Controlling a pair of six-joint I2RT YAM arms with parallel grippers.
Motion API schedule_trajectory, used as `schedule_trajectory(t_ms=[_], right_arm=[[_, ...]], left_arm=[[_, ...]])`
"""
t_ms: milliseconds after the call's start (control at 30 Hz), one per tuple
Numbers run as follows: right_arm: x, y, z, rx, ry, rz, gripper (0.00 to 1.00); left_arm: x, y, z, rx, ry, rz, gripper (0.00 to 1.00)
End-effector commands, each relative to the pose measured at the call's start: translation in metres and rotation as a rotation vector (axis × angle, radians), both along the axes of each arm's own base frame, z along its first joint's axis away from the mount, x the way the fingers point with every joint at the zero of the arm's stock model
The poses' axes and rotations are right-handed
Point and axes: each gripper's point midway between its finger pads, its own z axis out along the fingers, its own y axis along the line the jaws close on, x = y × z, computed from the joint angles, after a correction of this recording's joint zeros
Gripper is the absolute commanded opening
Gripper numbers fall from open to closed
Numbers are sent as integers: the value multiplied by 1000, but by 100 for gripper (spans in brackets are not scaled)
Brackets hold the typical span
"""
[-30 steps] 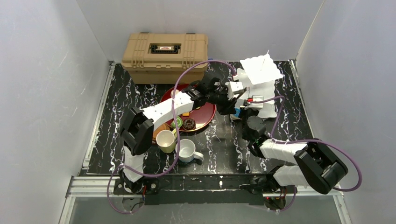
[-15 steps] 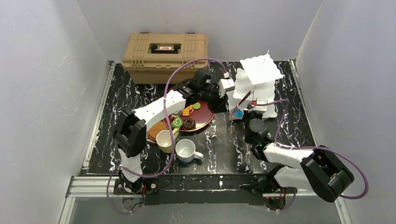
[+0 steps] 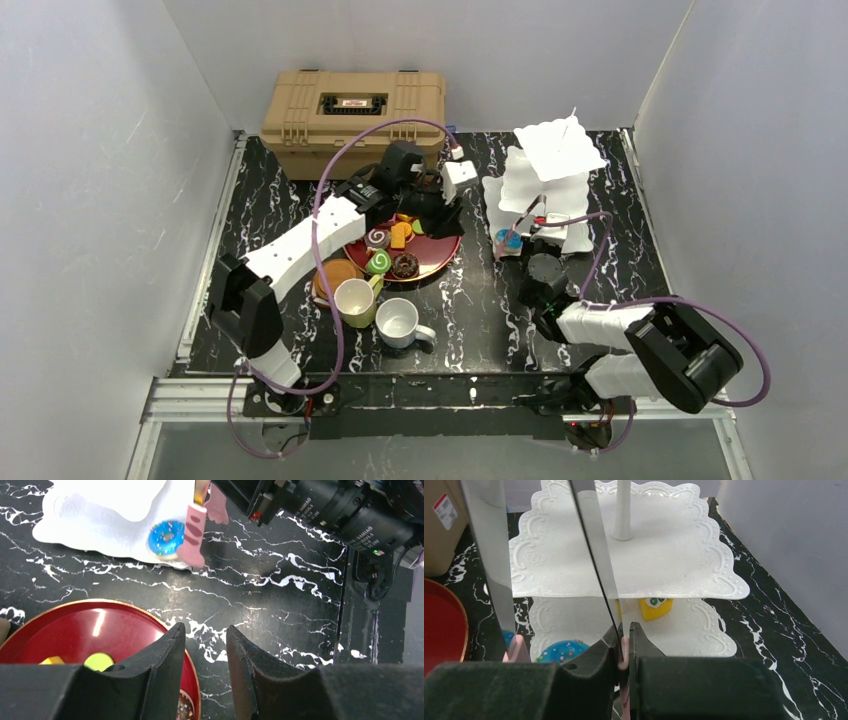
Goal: Serve the afternoon tea
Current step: Place the desert on the desert table, then adjust the clamp.
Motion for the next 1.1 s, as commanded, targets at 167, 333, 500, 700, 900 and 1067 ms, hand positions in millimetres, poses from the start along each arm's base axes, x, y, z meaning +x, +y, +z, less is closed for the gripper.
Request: schedule_trajectory(t_ms=[167, 333, 500, 700, 900, 1067], right_arm=[[5, -10, 19, 25, -77, -97, 1], [3, 1, 38, 48, -120, -28, 1], [-9, 48, 79, 184, -126, 274, 1], [-53, 124, 148, 339, -143, 770, 1], [-94, 181, 219, 440, -236, 1145, 1], [-122, 219, 249, 447, -262, 1344, 1]], left_arm=[[-31, 43, 18, 25, 13, -20, 34], [-45, 52, 31, 14, 9, -52, 36], [-72, 62, 56, -19, -48, -156, 38], [-126, 84, 88, -88, -108, -308, 63], [-169, 101, 117, -169, -65, -341, 66], [-179, 110, 127, -186, -85, -319, 65]])
